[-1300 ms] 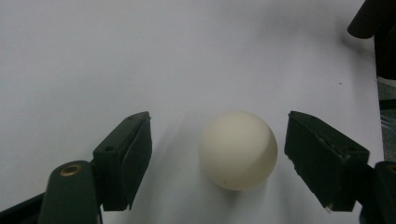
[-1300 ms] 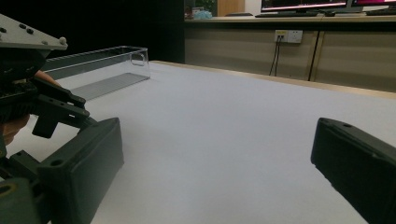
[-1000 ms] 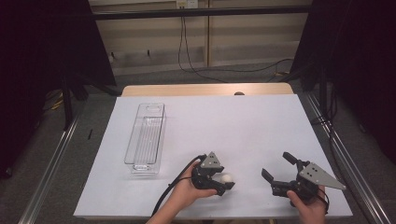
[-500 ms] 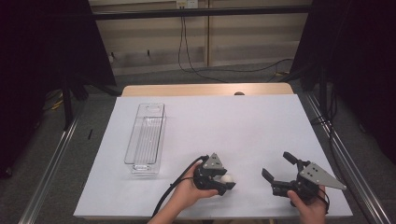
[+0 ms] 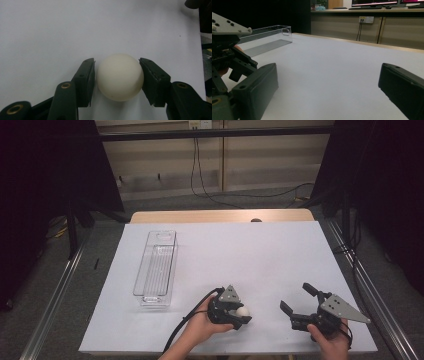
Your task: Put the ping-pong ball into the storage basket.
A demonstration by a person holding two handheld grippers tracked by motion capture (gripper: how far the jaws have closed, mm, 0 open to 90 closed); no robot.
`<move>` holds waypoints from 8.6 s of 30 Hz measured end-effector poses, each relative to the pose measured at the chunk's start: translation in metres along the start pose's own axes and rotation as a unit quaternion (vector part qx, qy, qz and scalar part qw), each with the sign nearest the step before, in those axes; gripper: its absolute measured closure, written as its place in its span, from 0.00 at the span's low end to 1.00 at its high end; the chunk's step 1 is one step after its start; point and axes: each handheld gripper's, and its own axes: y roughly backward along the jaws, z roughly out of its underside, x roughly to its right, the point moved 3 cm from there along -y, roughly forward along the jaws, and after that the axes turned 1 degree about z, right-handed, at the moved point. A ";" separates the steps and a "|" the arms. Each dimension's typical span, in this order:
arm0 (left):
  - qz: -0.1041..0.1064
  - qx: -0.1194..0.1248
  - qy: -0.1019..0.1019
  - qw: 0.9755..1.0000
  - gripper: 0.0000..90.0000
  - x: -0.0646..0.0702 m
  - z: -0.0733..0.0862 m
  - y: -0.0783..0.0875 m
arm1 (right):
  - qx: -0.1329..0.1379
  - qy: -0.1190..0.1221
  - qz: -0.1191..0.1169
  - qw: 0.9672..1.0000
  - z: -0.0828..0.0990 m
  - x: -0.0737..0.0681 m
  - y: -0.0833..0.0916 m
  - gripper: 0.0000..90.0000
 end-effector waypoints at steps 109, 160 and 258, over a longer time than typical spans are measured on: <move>-0.034 0.058 0.077 0.995 0.57 -0.027 -0.016 0.063 | -0.003 0.007 -0.004 1.000 0.001 -0.003 -0.004 0.03; -0.060 0.080 0.101 0.990 0.57 -0.044 -0.015 0.087 | -0.004 0.008 -0.006 1.000 0.001 -0.004 -0.005 0.03; -0.098 0.108 0.131 0.981 0.57 -0.068 -0.009 0.128 | -0.007 0.012 -0.010 1.000 0.002 -0.005 -0.005 0.03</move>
